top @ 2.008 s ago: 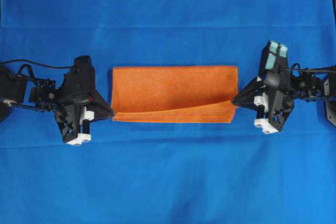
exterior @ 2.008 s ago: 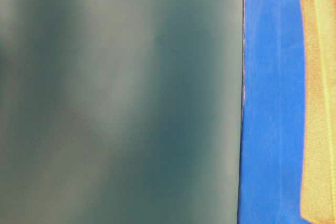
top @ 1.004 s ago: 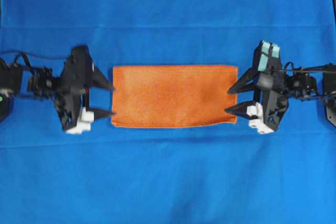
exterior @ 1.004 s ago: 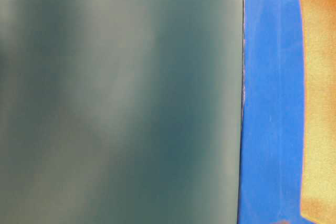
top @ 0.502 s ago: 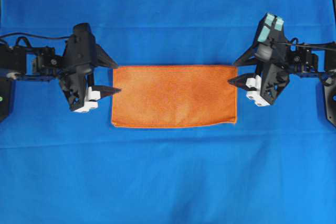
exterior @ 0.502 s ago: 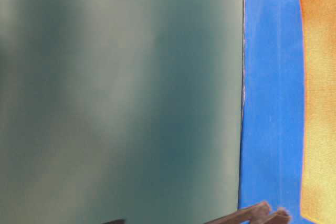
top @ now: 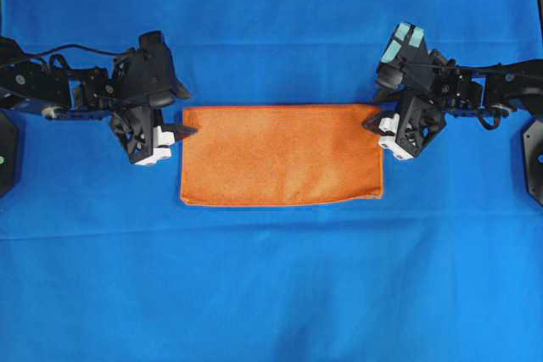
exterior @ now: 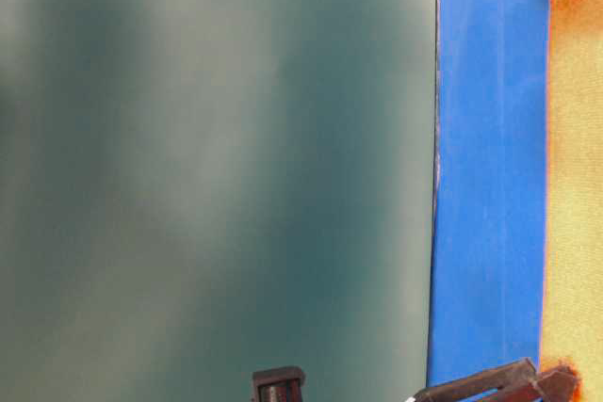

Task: Fold the orange towel.
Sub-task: 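Release the corners and regrasp the folded towel's left and right ends, then lift the folded strip and rotate it vertical, right gripper moving up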

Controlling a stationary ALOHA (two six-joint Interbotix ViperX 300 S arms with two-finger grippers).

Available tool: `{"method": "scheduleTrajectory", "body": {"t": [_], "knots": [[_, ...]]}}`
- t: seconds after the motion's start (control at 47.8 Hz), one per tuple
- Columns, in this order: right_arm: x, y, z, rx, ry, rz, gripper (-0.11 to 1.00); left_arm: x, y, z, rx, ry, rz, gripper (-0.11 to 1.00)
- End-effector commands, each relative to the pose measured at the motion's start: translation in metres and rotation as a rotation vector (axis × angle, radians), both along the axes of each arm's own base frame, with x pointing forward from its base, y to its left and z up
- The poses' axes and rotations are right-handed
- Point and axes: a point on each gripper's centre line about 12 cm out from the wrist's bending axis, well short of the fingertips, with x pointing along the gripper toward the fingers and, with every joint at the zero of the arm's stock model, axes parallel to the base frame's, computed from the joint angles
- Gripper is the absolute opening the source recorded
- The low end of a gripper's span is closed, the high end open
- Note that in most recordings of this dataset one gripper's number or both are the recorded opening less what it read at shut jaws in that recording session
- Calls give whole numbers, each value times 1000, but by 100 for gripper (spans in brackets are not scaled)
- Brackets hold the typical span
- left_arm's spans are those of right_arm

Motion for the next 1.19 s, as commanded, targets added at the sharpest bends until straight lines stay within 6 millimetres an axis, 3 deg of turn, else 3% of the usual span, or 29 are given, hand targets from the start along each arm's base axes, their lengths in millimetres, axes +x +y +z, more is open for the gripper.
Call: {"method": "scheduleTrajectory", "body": {"t": [0.0,0.167,0.251,0.418,0.502,0.816,1.172], "knots": [[6,-2,7,-12,-37,3,62,7,5,8,9,-36,10,69],[7,-2,8,-15,-44,5,60,10,7,5,6,-25,17,63],[8,-1,8,-16,-48,8,50,12,7,2,1,-5,15,55],[9,3,9,-18,-52,25,4,13,1,-1,-9,47,-7,16],[10,4,9,-18,-53,30,1,13,2,-1,-11,54,-5,1],[10,4,17,-22,-77,27,1,13,17,16,-8,33,40,1],[-2,7,89,-65,-216,25,1,14,15,81,-31,15,54,1]]}}
